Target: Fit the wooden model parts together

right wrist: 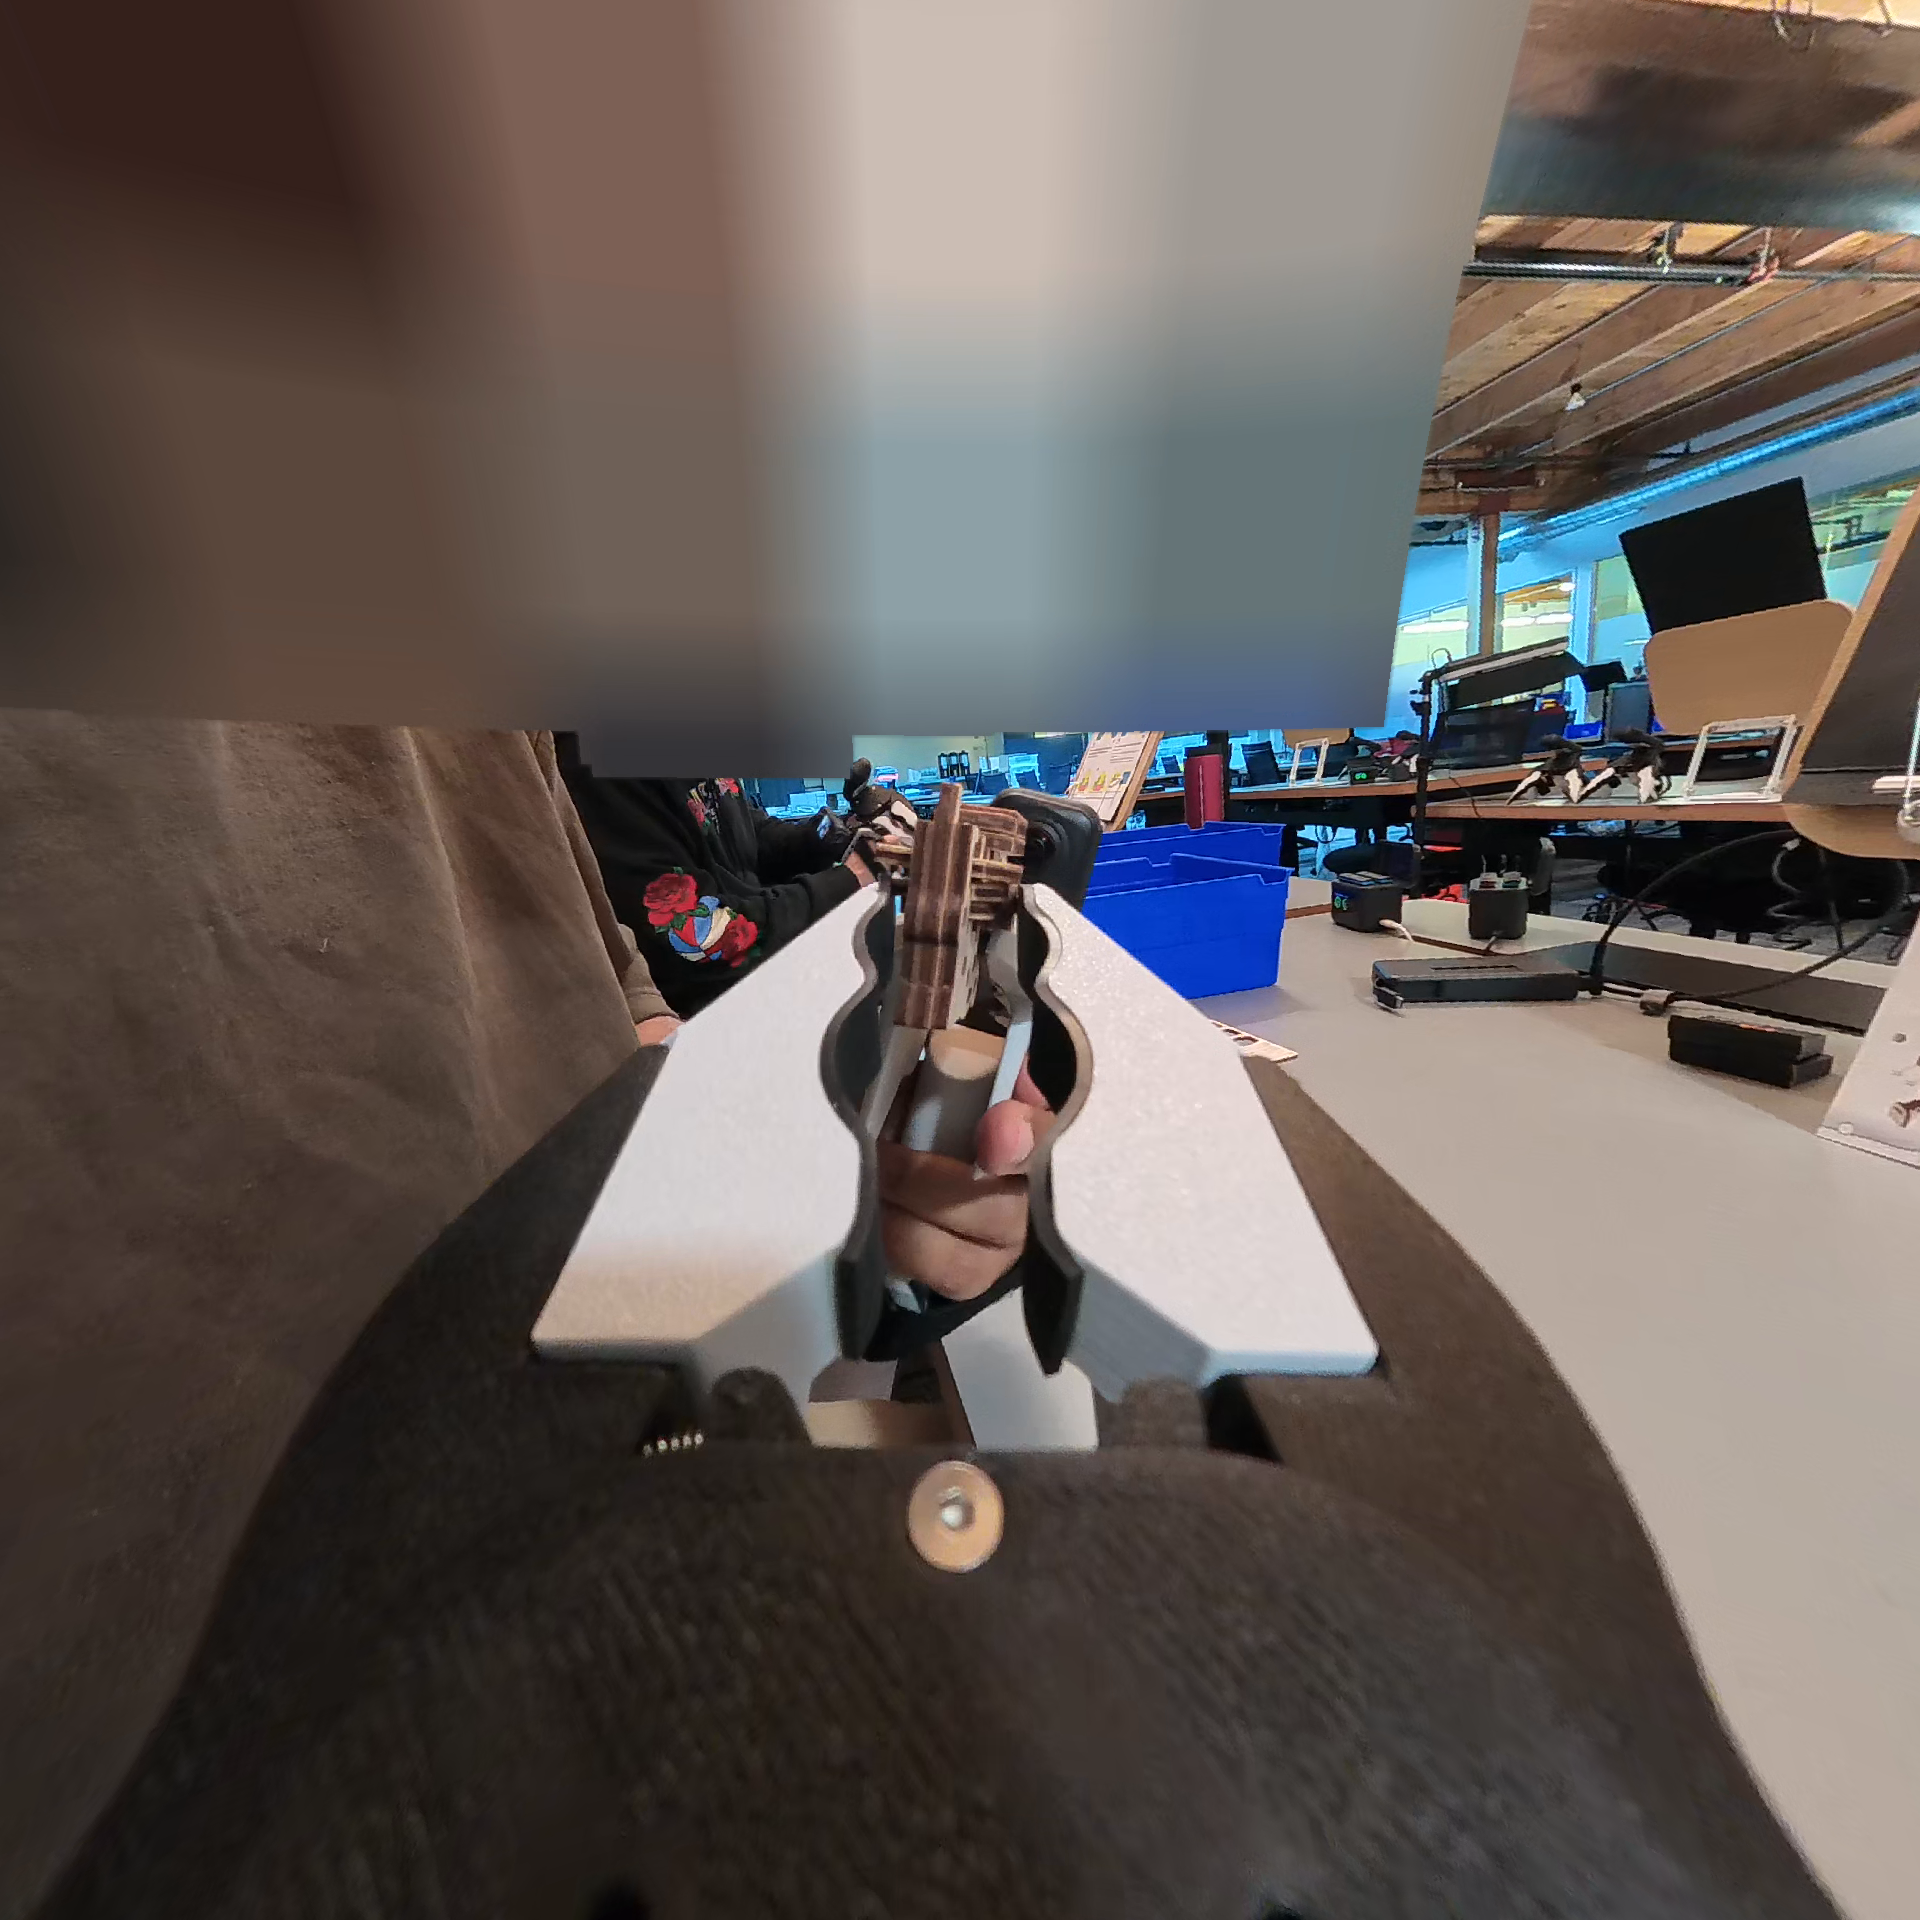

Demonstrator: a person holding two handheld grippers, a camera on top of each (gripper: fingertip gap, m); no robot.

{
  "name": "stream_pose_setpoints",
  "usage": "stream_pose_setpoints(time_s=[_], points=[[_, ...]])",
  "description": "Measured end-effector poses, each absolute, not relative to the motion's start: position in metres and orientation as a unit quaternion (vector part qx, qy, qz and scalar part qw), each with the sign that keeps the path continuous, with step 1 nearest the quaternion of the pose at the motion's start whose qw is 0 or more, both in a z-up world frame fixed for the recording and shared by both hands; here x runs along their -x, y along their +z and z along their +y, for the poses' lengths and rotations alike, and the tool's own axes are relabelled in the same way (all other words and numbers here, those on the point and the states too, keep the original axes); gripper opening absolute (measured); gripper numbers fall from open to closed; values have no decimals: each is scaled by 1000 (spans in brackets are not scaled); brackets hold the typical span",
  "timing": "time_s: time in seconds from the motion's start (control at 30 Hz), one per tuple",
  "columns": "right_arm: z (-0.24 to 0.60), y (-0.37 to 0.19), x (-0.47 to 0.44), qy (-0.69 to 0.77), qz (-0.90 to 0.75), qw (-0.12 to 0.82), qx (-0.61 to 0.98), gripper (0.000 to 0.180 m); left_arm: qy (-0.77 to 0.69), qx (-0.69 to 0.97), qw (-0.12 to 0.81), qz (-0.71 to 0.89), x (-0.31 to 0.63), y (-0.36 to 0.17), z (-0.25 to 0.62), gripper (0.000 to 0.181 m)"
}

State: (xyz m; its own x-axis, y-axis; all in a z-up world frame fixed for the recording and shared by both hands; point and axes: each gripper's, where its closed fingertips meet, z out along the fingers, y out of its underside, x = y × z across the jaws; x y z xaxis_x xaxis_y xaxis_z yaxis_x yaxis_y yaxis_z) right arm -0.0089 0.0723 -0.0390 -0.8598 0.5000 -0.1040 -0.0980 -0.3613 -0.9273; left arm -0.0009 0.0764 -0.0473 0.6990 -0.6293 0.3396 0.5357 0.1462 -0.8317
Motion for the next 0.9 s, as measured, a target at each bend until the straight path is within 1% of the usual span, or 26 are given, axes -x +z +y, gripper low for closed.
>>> stream_pose_setpoints(time_s=[0.47,0.63,0.73,0.9], points=[[78,-41,12,795,-541,183,204,20,-412,522,747,9,4,-48,81,7],[87,-41,19,808,-514,158,240,19,-395,527,752,-1,6,-48,84,19],[92,-41,23,817,-494,136,263,19,-371,534,760,-11,9,-49,86,22],[91,-44,26,816,-493,129,273,19,-350,531,771,-29,14,-48,88,18]])
